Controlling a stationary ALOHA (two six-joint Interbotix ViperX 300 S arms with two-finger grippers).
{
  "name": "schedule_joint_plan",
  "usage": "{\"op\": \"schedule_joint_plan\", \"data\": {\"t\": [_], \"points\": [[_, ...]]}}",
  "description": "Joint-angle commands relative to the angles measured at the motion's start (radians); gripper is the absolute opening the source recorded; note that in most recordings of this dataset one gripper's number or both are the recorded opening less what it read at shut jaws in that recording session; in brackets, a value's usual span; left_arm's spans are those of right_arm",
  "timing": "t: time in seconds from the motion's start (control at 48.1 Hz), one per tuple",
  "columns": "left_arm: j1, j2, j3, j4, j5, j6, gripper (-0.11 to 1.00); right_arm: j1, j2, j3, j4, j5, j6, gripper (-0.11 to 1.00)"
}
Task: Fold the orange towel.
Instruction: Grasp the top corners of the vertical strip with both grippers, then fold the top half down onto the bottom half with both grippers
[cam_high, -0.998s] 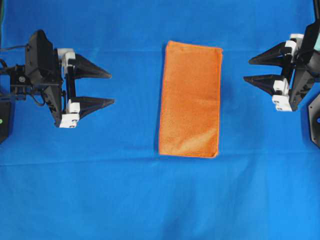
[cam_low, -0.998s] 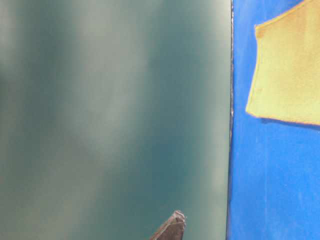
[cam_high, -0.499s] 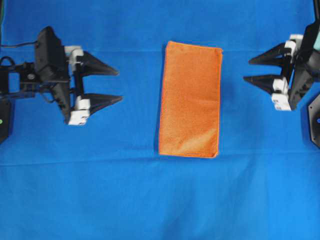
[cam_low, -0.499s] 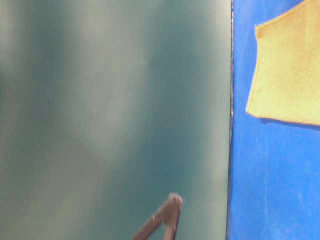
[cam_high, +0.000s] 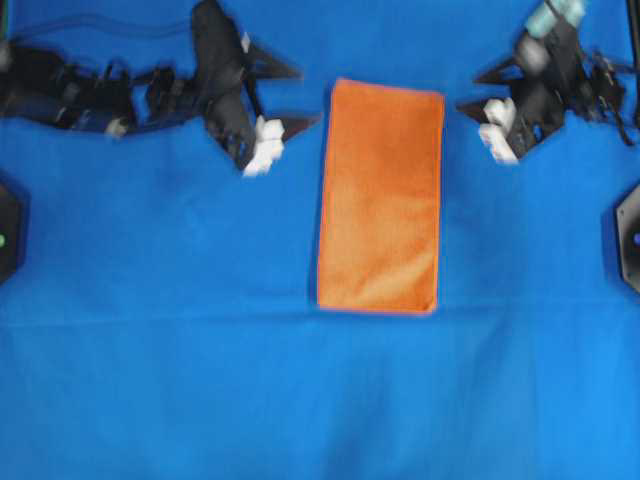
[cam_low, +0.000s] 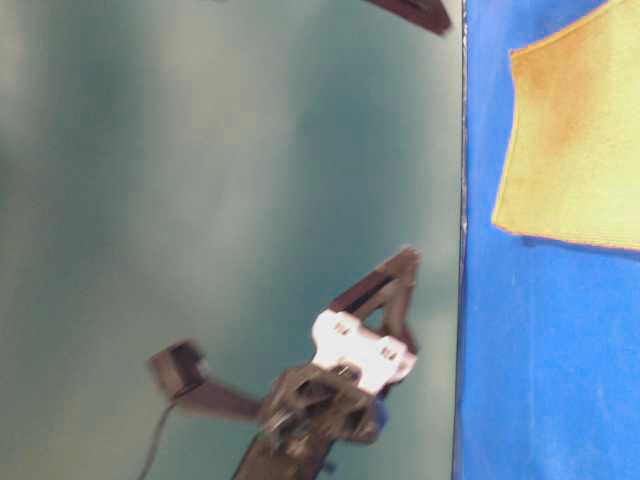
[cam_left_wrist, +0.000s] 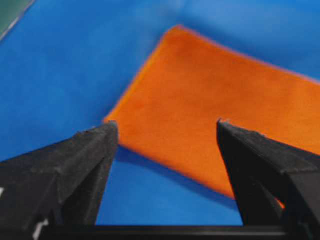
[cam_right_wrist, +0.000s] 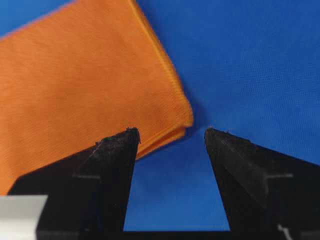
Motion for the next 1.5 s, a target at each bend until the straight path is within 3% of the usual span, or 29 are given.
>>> {"op": "schedule_joint_plan", "data": {"t": [0.0,0.229,0.395,0.582,0.686,0.852,0.915,1.164,1.476], "points": [[0.017,0.049,-0.06,0.002,-0.009,0.002,0.73,-0.023,0.077,-0.044,-0.011,-0.035,-0.002,0.6],[0.051,0.21,-0.152,0.003,-0.017,0.002,0.73,-0.04,0.239,-0.086,-0.012,-0.097,-0.002,0.6],[0.071,0.31,-0.199,0.003,-0.032,0.002,0.73,-0.041,0.284,-0.091,-0.009,-0.123,-0.002,0.6],[0.084,0.334,-0.213,0.003,-0.032,0.002,0.66,-0.041,0.333,-0.097,-0.005,-0.158,-0.002,0.59],[0.08,0.334,-0.207,0.003,-0.032,0.002,0.51,-0.038,0.344,-0.097,-0.011,-0.16,-0.003,0.51],[0.063,0.334,-0.207,0.003,-0.034,0.003,0.12,-0.034,0.344,-0.101,-0.032,-0.161,-0.021,0.08],[0.057,0.334,-0.206,0.003,-0.035,0.003,0.01,-0.034,0.344,-0.106,-0.035,-0.161,-0.028,0.04],[0.055,0.316,-0.193,0.003,-0.037,0.005,0.01,-0.035,0.337,-0.146,-0.04,-0.144,-0.04,0.04],[0.08,0.238,-0.186,0.003,-0.031,0.006,0.01,-0.046,0.267,-0.209,-0.048,-0.038,-0.08,0.04]]}}
